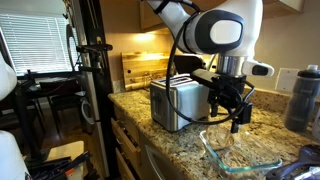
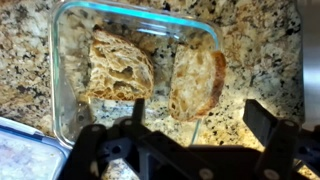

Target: Put a slice of bread in the toaster

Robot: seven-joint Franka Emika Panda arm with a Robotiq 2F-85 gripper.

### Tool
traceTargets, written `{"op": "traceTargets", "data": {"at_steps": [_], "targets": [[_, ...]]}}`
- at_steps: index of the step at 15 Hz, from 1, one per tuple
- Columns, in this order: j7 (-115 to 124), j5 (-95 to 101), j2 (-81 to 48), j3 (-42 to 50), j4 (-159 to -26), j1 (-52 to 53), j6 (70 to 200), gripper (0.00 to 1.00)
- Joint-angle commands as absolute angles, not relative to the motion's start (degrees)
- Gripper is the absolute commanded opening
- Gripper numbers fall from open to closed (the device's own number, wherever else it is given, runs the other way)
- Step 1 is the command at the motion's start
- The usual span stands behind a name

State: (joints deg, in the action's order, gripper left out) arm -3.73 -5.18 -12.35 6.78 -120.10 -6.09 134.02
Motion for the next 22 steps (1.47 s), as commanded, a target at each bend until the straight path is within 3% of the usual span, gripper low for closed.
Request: {"op": "traceTargets", "data": {"at_steps": [1,14,15,16,22], "targets": [[-2.12,-4.75,-11.59,6.45,-119.55,-6.42,129.66,1.00],[-2.15,-5.12,-14.40,6.59,-118.57,-6.84,127.67,1.00],[-2.31,-5.24,-14.58,6.58,-118.51,-6.94,127.81,0.75],[-2.24,-5.25,-14.71,6.60,-118.46,-6.97,127.86,0.74],[-2.15,-5.22,-14.94,6.61,-118.14,-7.03,127.90,0.33]]}}
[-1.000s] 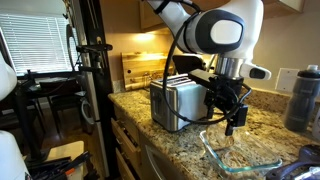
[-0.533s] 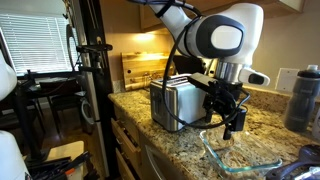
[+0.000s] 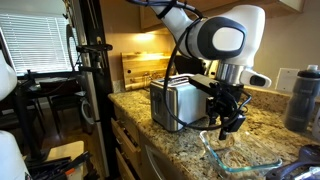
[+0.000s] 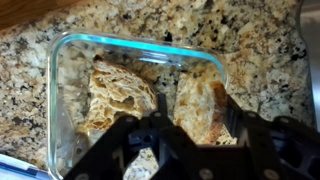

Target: Put a slice of bread in the toaster

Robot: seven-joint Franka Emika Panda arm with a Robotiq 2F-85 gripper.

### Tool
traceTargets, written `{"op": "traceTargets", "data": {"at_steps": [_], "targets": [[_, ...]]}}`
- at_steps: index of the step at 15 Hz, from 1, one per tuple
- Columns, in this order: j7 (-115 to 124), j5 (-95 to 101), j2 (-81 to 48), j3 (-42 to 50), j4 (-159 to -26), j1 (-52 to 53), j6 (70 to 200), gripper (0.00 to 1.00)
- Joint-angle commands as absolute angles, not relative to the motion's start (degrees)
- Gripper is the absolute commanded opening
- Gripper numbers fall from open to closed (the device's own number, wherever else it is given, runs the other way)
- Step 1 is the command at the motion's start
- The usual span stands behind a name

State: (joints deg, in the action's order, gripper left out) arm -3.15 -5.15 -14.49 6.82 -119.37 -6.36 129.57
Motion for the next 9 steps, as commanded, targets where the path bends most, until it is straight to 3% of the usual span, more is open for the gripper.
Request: {"op": "traceTargets", "data": {"at_steps": [1,5,9], "targets": [[-2.19,-5.23,-14.96,6.61,-118.06,-7.06,127.88,0.26],[-2.32,-5.26,-14.77,6.60,-118.22,-7.19,128.28,0.07],[-2.30,-5.06,-13.53,6.57,-119.30,-7.09,129.46,0.09]]}}
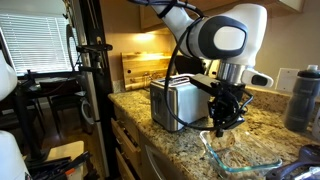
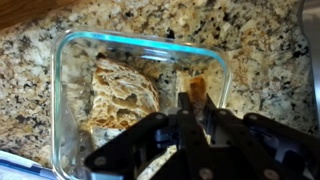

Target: Put a slice of bread in the toaster

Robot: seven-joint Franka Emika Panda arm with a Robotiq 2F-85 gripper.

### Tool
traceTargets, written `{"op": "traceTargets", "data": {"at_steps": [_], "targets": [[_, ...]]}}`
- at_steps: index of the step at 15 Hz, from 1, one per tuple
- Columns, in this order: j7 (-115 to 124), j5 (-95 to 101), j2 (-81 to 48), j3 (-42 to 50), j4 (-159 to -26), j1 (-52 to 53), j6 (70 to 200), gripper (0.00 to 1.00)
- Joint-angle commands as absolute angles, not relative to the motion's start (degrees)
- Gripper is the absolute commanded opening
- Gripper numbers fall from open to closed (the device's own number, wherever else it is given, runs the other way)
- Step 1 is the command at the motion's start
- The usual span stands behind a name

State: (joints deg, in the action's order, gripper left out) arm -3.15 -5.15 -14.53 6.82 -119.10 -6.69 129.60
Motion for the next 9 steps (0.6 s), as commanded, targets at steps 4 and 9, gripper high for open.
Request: {"op": "traceTargets", "data": {"at_steps": [4,9], "targets": [[-2.10,-4.45,-10.76,6.53,-121.45,-6.69,131.35,0.09],[-2.13,-3.85,-5.56,6.19,-124.66,-6.10,133.47,0.09]]}}
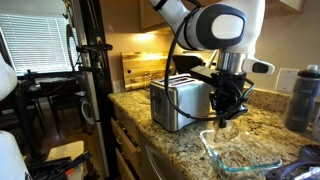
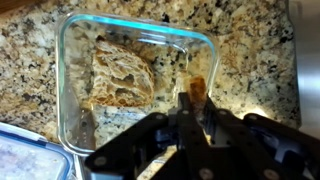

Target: Put a slice of bread in the toaster

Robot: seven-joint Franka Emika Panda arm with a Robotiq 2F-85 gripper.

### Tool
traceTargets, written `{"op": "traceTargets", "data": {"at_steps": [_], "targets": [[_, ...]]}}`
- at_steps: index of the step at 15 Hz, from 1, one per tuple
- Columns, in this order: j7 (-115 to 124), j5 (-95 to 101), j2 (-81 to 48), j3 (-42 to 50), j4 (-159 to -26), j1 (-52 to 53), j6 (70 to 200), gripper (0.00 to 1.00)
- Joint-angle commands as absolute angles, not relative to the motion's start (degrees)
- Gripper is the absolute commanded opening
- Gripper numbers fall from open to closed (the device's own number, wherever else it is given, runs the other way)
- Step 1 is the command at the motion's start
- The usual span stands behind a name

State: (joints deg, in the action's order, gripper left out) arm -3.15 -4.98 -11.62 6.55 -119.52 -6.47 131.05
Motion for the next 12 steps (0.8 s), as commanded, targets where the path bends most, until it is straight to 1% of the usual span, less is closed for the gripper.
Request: {"op": "traceTargets", "data": {"at_steps": [1,12], "targets": [[-2.06,-3.67,-4.23,6.09,-125.46,-5.94,133.73,0.09],[-1.05,0.17,7.97,4.91,-132.99,-4.99,133.69,0.09]]}}
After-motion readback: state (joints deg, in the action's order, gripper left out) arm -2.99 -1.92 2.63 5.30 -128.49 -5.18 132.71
